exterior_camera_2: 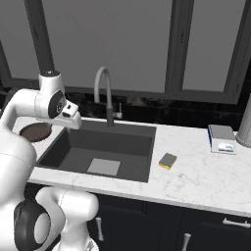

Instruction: Pick the pan and sponge and place them into the sink. Then turn on the water.

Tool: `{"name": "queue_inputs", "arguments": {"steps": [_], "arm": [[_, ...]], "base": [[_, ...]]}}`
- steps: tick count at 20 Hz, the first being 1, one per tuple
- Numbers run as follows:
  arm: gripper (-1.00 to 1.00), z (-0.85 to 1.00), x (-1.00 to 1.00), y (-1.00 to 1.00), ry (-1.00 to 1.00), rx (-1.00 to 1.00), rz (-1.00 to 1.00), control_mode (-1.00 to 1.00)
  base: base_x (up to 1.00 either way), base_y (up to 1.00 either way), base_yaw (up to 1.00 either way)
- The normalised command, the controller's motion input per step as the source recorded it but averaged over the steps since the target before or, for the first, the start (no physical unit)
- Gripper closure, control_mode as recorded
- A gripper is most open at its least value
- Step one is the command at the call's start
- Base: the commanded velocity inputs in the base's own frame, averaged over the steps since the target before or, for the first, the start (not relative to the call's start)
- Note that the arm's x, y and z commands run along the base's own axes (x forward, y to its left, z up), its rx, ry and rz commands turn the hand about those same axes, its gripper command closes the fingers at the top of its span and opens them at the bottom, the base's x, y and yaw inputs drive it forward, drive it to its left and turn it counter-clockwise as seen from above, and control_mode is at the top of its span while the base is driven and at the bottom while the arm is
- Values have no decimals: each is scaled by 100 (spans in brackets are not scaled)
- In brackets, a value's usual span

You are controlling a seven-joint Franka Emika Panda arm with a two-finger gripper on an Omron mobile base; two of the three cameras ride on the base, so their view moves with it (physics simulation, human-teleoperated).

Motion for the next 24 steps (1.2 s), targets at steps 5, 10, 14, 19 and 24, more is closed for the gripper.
{"name": "queue_inputs", "arguments": {"steps": [5, 10, 14, 19, 24], "arm": [[-100, -40, -2, 100, 22, 1, -7, -100], [-100, -8, 5, 100, 43, 0, 9, -100], [-100, 0, 22, 98, 45, 0, 20, -100], [-100, -16, 27, 100, 19, -7, 13, -100], [-100, -61, 41, 91, 0, -8, -8, -100]], "base": [[0, 0, 0], [0, 0, 0], [0, 0, 0], [0, 0, 0], [0, 0, 0]]}}
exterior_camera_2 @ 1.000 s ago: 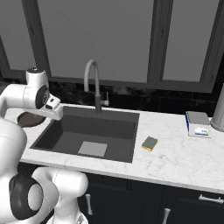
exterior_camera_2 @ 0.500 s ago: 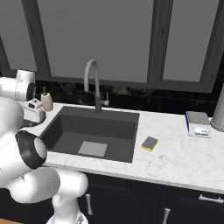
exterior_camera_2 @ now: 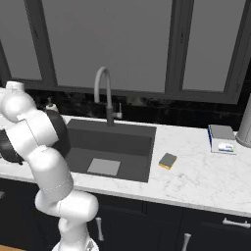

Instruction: Pick the pan and sponge and place them into the sink. Then turn on the water.

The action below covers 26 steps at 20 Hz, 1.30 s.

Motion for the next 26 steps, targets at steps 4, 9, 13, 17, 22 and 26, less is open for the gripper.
{"name": "queue_inputs", "arguments": {"steps": [4, 9, 13, 17, 22, 26], "arm": [[-100, -60, 34, 75, -3, -7, -11, -100], [-100, -28, 19, 32, -4, -1, -6, -100], [-100, -2, 11, 5, -3, 0, 2, -100], [-100, -3, 28, 14, -5, -1, 0, -100], [-100, -22, 24, 13, -17, 0, 0, -100], [-100, -36, 23, 5, -15, 0, 0, -100]], "base": [[0, 0, 0], [0, 0, 0], [0, 0, 0], [0, 0, 0], [0, 0, 0], [0, 0, 0]]}}
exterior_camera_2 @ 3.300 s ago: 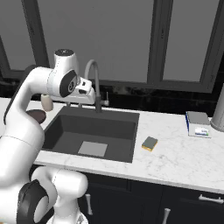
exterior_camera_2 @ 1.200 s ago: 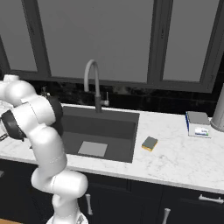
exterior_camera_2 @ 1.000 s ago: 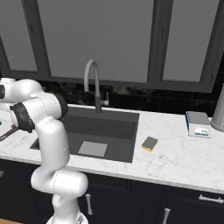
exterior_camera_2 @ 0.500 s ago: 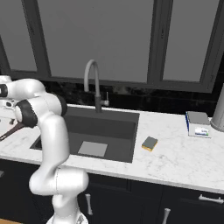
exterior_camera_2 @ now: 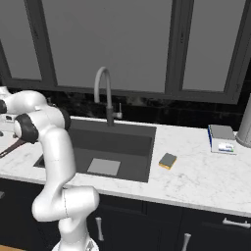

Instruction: Pick the pan and sponge and place them into the sink. Then turn on the water.

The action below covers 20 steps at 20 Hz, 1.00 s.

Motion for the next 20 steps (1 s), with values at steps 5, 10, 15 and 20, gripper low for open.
{"name": "queue_inputs", "arguments": {"steps": [5, 10, 15, 20], "arm": [[-100, -40, 6, 10, -14, 2, 0, -100], [-100, -27, 0, 10, -13, 1, 0, -100], [-100, -28, -3, 5, 0, 0, 0, -100], [-100, -30, -14, 0, 0, 0, 0, -100]], "base": [[0, 0, 0], [0, 0, 0], [0, 0, 0], [0, 0, 0]]}}
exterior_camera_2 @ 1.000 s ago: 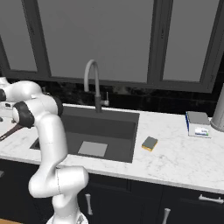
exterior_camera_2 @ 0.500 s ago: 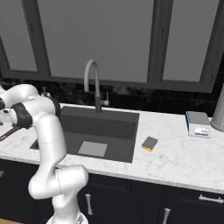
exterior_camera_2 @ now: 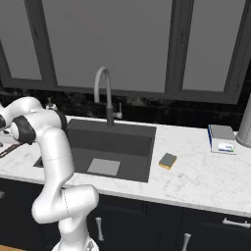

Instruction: Pick the pan and sponge and place them into the sink. Then turn on the water.

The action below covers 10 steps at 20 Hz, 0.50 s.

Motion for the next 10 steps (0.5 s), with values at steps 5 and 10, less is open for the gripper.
{"name": "queue_inputs", "arguments": {"steps": [5, 10], "arm": [[-100, -31, -1, 0, 0, 0, 0, -100], [-100, -28, 0, 0, 0, 0, 0, -100]], "base": [[0, 0, 0], [0, 0, 0]]}}
